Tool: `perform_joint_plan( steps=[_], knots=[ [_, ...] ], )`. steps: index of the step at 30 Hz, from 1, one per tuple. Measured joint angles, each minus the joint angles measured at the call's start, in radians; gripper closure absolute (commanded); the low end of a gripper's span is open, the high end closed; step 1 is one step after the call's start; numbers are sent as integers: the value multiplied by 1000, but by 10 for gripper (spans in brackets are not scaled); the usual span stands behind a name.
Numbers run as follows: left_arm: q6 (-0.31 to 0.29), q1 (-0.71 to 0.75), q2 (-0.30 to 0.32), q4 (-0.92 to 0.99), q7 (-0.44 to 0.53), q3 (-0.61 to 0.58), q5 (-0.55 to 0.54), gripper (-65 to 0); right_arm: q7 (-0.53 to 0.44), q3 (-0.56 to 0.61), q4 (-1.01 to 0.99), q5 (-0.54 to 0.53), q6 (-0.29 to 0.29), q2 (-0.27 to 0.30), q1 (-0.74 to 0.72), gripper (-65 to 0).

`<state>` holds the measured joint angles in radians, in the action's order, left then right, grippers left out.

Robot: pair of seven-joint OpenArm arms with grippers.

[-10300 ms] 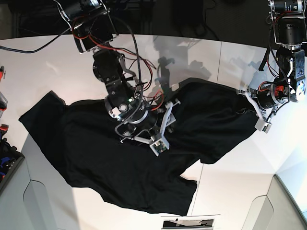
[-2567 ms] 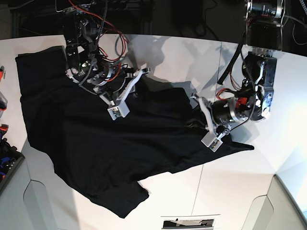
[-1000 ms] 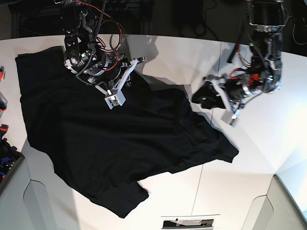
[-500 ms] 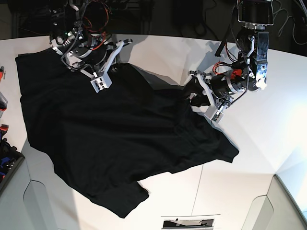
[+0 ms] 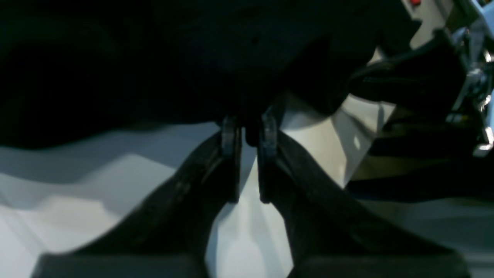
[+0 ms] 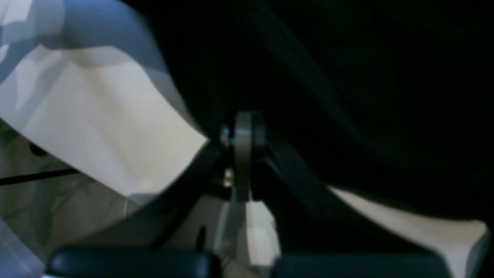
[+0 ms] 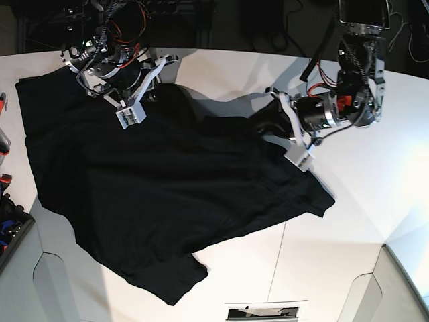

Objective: Layout the t-shirt on the table in an organized manner, then fold the t-shirt properly
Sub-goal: 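Grasp the shirt edge with the left gripper and drag it outward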

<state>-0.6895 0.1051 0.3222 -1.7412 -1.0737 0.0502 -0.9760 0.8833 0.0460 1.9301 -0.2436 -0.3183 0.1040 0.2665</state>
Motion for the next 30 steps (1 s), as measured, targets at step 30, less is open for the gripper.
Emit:
perform_joint_plan(
  steps=[30],
  knots=[
    [0,341,187,-207,-89,106,-2,-265,-53,-1,-2,90,0,-2,-6,0]
  ],
)
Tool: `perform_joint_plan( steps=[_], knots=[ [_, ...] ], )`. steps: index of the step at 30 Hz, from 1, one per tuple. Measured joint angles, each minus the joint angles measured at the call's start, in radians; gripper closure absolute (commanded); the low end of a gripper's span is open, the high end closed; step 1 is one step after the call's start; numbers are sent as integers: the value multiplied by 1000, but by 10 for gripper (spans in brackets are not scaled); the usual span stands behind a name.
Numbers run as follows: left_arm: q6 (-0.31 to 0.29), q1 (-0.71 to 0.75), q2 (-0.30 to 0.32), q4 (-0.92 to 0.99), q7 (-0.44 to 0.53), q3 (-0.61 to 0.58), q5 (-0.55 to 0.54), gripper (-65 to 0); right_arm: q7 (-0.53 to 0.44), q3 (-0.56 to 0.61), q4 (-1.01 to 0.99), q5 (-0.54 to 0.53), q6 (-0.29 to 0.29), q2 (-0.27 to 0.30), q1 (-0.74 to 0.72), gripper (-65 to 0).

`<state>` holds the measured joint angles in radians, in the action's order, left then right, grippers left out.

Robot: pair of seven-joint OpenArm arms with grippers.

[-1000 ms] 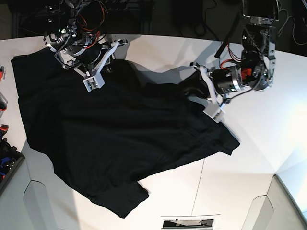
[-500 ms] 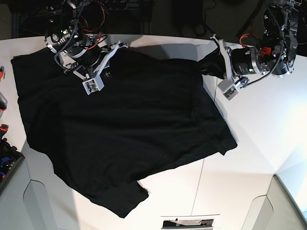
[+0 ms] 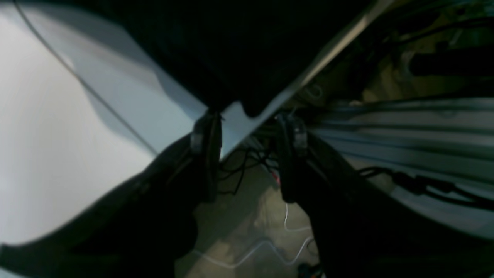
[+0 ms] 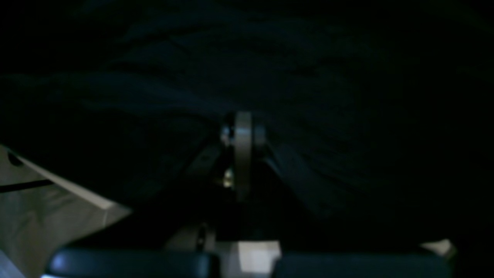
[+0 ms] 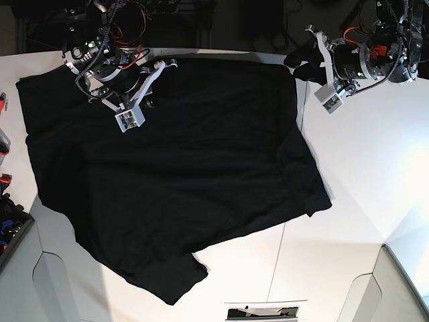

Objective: Layout the t-shirt on the table in an organized manner, then fold the t-shirt properly
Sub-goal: 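Grasp the shirt edge with the left gripper and drag it outward, then pull the shirt edge with the left gripper away from the right gripper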

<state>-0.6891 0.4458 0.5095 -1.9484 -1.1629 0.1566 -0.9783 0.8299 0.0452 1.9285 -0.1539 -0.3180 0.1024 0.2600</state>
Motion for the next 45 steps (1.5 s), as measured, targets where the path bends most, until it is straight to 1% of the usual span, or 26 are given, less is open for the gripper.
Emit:
perform_joint_plan(
  steps=[1,3,5,6,8,10,11,12,13,15,17,19,22,24,26,28,30,32,34,36,40,45],
  knots=[
    [0,0,0,0,1,23,-26,-265,1,0,0,17,0,0,0,0],
    [0,-3,-3,-7,19,100,-85,-264,-1,0,0,21,18,14,-3,0],
    [0,-4,-3,-31,46,192,-89,-262,-3,-4,0,26,35,34,-5,0],
    [0,-4,-2,-46,57,236,-89,-246,-3,-11,0,24,34,45,-5,0],
    [0,-5,1,-83,90,283,-94,-177,-8,-31,0,26,35,58,-5,0],
    [0,-15,-6,-127,118,261,-91,-94,-14,-45,0,29,35,64,-10,0],
    [-2,-30,-18,-143,136,233,-67,-63,-14,-50,0,28,38,64,-16,0],
    [-6,-50,-31,-148,171,195,-19,-42,-14,-51,0,26,46,63,-23,0],
    [-5,-71,-42,-145,212,150,49,-35,-16,-53,0,26,50,63,-29,0],
    [-4,-118,-66,-124,304,56,209,-31,-22,-68,0,35,56,63,-39,0],
    [-5,-178,-105,-75,329,-26,319,-31,-28,-81,0,67,57,64,-48,0],
    [-5,-244,-135,12,328,-98,343,-32,-31,-85,-16,82,87,63,-71,0],
    [-6,-319,-155,144,333,-167,376,-31,-61,-89,-81,119,137,61,-121,0],
    [-3,-344,-154,228,333,-195,386,-31,-74,-91,-149,131,154,62,-150,0],
    [-4,-350,-154,291,328,-201,423,-31,-87,-91,-212,127,150,63,-175,0],
    [-5,-342,-139,322,321,-180,434,-31,-93,-91,-262,125,151,61,-209,0],
    [-8,-326,-99,322,323,-128,415,-31,-94,-91,-304,128,151,61,-247,0],
    [-4,-310,-56,320,309,-58,385,-31,-114,-91,-335,127,153,61,-264,0],
    [-3,-284,-27,314,299,4,333,-31,-137,-91,-357,124,153,61,-266,0],
    [-4,-254,-22,312,289,59,290,-31,-163,-91,-381,123,153,61,-270,0],
    [-3,-227,-24,313,282,139,289,-32,-188,-91,-404,121,153,63,-272,0],
    [-3,-204,-27,312,285,146,286,-32,-190,-91,-405,120,153,64,-277,0]
  ],
)
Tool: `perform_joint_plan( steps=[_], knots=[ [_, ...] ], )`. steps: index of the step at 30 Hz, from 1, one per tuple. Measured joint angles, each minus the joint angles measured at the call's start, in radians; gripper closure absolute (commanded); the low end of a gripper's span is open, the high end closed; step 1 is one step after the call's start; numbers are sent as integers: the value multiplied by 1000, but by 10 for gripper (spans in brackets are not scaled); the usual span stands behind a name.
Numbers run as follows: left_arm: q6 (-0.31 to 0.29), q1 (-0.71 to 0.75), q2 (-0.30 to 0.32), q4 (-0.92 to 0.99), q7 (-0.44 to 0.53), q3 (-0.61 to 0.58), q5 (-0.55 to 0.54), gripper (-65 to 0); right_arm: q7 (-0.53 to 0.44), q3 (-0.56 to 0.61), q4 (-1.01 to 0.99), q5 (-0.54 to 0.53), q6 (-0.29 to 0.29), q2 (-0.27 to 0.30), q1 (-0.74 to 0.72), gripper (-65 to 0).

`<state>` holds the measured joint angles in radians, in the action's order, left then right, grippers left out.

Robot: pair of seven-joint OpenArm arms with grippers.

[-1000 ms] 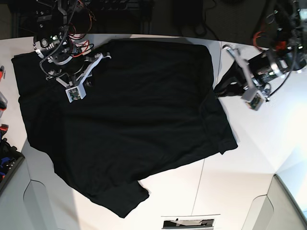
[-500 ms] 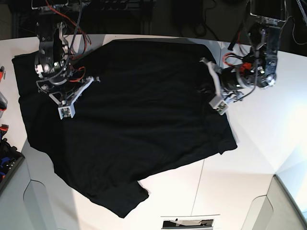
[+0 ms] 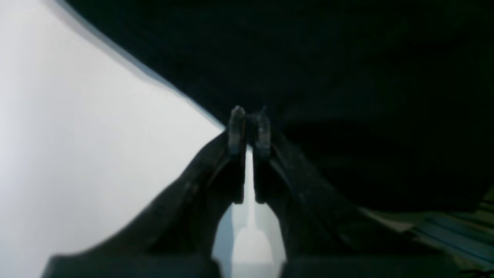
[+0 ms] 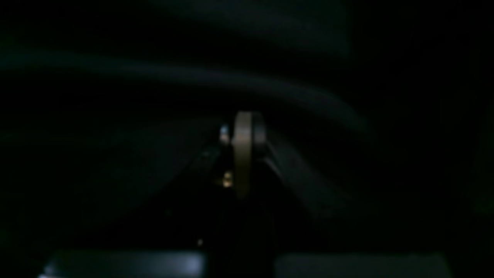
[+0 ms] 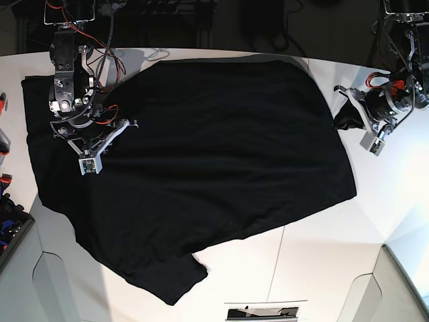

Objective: Layout the t-shirt on the table in an organized manner, then fold the t-shirt properly
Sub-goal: 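Pull the shirt edge with the left gripper away from the right gripper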

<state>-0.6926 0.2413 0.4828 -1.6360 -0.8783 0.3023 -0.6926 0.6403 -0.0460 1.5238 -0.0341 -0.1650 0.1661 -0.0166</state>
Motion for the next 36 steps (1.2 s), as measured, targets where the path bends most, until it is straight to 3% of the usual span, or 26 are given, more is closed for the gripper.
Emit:
perform_joint_plan(
  steps=[7,12,18,27,36],
  knots=[
    [0,-3,-9,0,0,0,-106,-32,124,-15,130,6,24,-1,29,0],
    [0,-1,-63,1,-2,-43,-60,-32,132,-85,172,5,26,0,18,0],
    [-2,-38,-66,58,51,-163,19,-32,150,-106,170,-12,27,0,22,0],
    [-57,-240,-60,341,128,-230,58,-32,155,-107,170,-18,27,59,27,0],
    [-21,-565,-22,650,111,-230,188,-32,154,-107,171,-29,27,58,52,0]
  ],
)
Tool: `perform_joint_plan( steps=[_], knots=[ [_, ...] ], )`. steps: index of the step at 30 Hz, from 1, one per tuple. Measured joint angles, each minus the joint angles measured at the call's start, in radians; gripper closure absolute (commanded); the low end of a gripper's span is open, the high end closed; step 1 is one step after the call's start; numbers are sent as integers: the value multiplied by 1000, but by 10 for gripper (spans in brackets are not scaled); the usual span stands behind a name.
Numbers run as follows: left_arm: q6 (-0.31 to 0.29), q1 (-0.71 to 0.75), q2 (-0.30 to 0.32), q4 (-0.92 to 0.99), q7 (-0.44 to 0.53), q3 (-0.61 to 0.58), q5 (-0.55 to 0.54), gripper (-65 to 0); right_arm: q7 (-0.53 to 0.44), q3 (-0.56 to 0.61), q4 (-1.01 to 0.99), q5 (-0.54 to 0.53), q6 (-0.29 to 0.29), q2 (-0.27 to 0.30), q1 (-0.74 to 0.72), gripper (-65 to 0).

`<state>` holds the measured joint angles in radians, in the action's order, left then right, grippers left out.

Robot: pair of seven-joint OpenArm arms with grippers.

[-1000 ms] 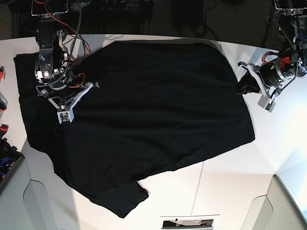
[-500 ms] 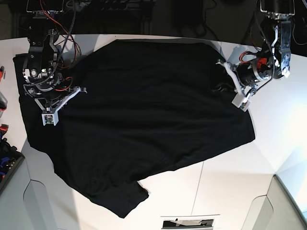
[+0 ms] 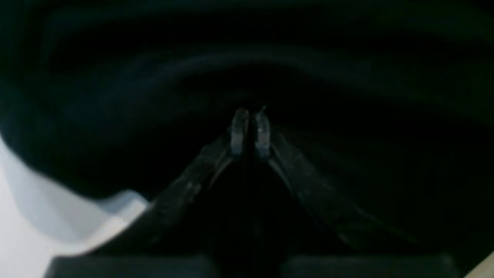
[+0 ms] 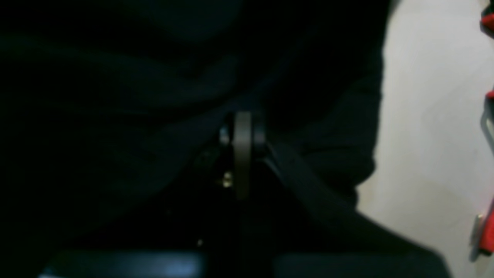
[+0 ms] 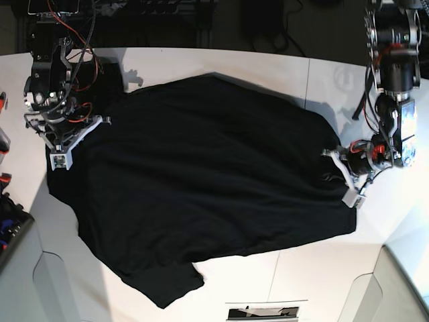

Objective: Layout the t-shirt on the table in an organized manner, then fold the t-shirt properly
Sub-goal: 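Pull the shirt edge with the left gripper away from the right gripper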

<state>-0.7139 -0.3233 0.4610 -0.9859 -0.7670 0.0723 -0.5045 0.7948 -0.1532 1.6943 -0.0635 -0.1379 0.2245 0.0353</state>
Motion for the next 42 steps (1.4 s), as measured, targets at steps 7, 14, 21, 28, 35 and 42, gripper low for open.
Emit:
perform_joint_plan(
  steps=[7,14,21,28,35,42],
  knots=[
    [26,-209,20,183,-9,-33,72,-32,4,0,0,-56,0,0,5,0],
    [36,-366,4,247,-69,-269,26,-32,26,0,0,-72,0,0,10,0],
    [24,-356,147,81,-219,-209,-352,-30,2,0,2,-72,0,-1,70,0],
    [24,-120,230,-76,-290,-31,-459,-8,-51,-2,8,-74,-26,0,113,0],
    [25,103,247,-114,-282,178,-484,0,-50,-2,8,-75,-27,0,111,0],
    [25,234,235,-114,-210,232,-419,0,-50,-2,8,-75,-27,0,111,0]
  ],
)
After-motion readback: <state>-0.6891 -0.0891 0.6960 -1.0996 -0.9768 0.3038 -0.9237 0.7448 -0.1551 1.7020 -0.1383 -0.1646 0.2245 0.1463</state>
